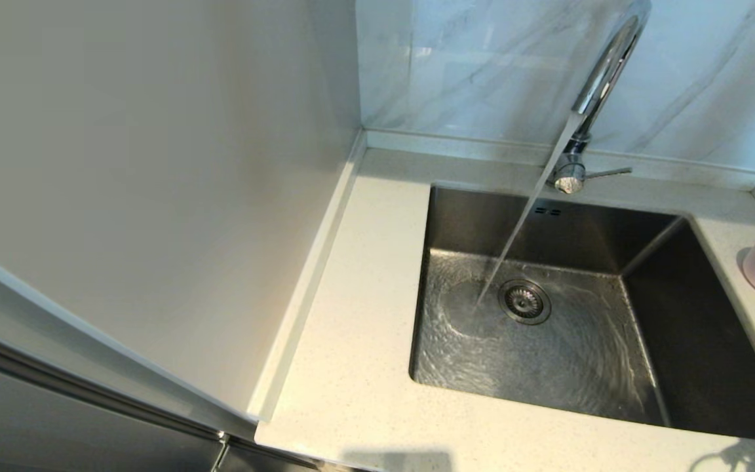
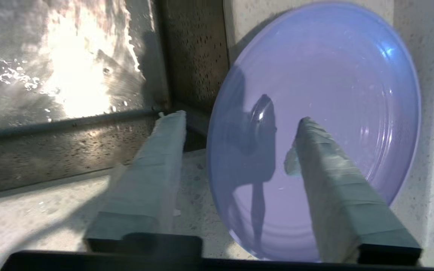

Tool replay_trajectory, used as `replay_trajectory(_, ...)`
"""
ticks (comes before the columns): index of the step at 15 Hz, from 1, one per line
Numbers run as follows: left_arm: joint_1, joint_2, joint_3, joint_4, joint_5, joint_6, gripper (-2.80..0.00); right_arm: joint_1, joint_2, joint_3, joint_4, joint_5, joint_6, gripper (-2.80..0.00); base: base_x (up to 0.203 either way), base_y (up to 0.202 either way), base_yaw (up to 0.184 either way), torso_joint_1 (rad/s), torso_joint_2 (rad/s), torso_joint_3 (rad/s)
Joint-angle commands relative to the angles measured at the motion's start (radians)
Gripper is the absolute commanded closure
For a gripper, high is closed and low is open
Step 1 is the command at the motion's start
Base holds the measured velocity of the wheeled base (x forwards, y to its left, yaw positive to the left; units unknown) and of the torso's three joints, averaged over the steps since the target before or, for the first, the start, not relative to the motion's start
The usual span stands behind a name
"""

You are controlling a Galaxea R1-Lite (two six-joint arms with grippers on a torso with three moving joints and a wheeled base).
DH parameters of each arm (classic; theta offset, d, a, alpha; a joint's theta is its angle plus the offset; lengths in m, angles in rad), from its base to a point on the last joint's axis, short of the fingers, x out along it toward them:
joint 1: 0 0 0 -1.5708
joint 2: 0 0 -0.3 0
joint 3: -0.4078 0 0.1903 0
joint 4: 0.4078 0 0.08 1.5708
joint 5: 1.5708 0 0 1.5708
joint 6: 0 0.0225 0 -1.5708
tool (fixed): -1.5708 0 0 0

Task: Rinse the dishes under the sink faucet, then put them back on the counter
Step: Place the plate on the table, then pick up the spoon

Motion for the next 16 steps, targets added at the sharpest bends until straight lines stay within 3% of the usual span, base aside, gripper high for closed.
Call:
replay_trajectory(1, 0.000, 0.000, 0.000, 0.000, -0.001, 0.000, 0.00, -0.001, -0.062, 0.002, 0.000, 0.019, -0.016, -2.80, 0.000, 0.000, 0.000, 0.000, 0.00, 0.000)
replay_trajectory(3, 0.000, 0.000, 0.000, 0.000, -0.001, 0.000, 0.00, -0.001, -0.111, -0.005, 0.001, 0.107, -0.094, -2.80, 0.000, 0.000, 0.000, 0.000, 0.00, 0.000)
replay_trajectory(6, 0.000, 0.000, 0.000, 0.000, 0.001, 0.000, 0.00, -0.015, -0.126, -0.097, 0.003, 0.269, -0.096, -2.80, 0.000, 0.000, 0.000, 0.000, 0.00, 0.000)
replay_trajectory(7, 0.000, 0.000, 0.000, 0.000, 0.001, 0.000, 0.00, -0.026, -0.098, -0.151, 0.004, 0.287, -0.091, -2.80, 0.000, 0.000, 0.000, 0.000, 0.00, 0.000)
replay_trajectory(9, 0.000, 0.000, 0.000, 0.000, -0.001, 0.000, 0.00, -0.039, -0.019, -0.264, 0.014, 0.292, -0.110, -2.80, 0.000, 0.000, 0.000, 0.000, 0.00, 0.000)
replay_trajectory(10, 0.000, 0.000, 0.000, 0.000, 0.000, 0.000, 0.00, -0.045, 0.027, -0.308, 0.016, 0.278, -0.167, -2.80, 0.000, 0.000, 0.000, 0.000, 0.00, 0.000)
replay_trajectory(11, 0.000, 0.000, 0.000, 0.000, 0.001, 0.000, 0.00, -0.060, 0.048, -0.342, 0.017, 0.228, -0.253, -2.80, 0.000, 0.000, 0.000, 0.000, 0.00, 0.000)
replay_trajectory(12, 0.000, 0.000, 0.000, 0.000, 0.001, 0.000, 0.00, -0.074, 0.049, -0.359, 0.016, 0.183, -0.266, -2.80, 0.000, 0.000, 0.000, 0.000, 0.00, 0.000)
replay_trajectory(14, 0.000, 0.000, 0.000, 0.000, 0.001, 0.000, 0.00, -0.094, 0.042, -0.406, 0.044, 0.172, -0.160, -2.80, 0.000, 0.000, 0.000, 0.000, 0.00, 0.000)
replay_trajectory(16, 0.000, 0.000, 0.000, 0.000, 0.001, 0.000, 0.00, -0.095, 0.062, -0.537, 0.155, 0.171, -0.121, -2.80, 0.000, 0.000, 0.000, 0.000, 0.00, 0.000)
